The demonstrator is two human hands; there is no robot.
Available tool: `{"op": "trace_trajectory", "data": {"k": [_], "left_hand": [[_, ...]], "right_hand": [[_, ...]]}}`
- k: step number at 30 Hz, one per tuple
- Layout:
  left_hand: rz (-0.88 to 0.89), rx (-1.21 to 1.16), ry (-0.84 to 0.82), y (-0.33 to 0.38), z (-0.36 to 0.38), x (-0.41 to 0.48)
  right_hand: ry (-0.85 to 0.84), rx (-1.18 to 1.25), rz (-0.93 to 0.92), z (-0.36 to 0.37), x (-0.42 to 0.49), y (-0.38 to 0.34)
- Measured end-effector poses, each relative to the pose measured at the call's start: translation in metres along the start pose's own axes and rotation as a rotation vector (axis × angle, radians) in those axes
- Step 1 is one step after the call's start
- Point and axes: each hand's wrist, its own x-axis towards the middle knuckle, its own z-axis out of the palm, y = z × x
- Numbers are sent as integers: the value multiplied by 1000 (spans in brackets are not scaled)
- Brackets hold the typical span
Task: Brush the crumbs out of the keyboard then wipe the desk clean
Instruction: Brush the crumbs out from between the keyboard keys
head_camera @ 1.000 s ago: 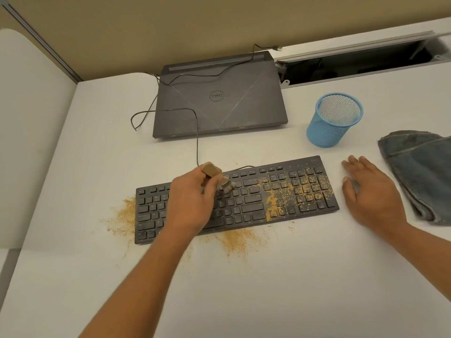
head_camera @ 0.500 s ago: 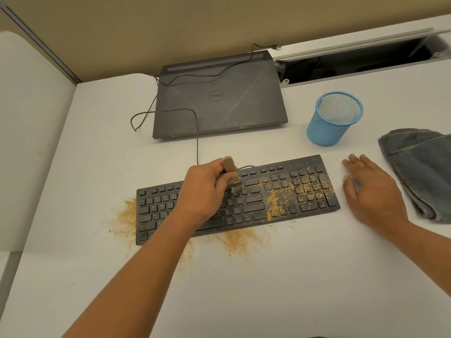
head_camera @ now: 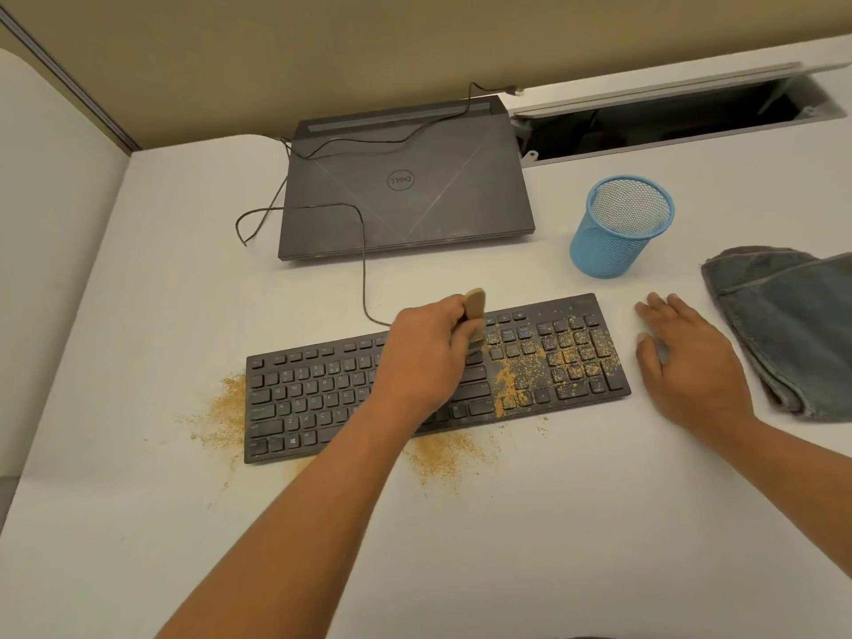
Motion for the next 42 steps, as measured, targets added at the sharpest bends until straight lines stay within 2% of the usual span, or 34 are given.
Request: {"op": "trace_trajectory", "data": {"k": [5, 11, 14, 17, 27, 32, 39, 42], "left_hand": [[-16, -61, 47, 5, -8, -1], [-27, 17, 197, -37, -56, -39], [-61, 29, 88, -40, -48, -41], [-18, 65, 13, -32, -22, -33], [35, -43, 15, -5, 6, -17], [-38, -94, 138, -16, -13, -23], [17, -40, 38, 0, 8, -20], [-20, -14, 154, -3, -4, -14]], "right_hand": [[3, 7, 1, -2, -1, -1], [-3, -2, -8, 0, 0, 0], [1, -3, -5, 1, 0, 2], [-3, -8, -6, 1, 0, 2], [0, -14, -10, 1, 0, 0], [4, -11, -15, 1, 0, 1], [8, 2, -10, 0, 0, 0], [8, 6, -15, 0, 0, 0]]}}
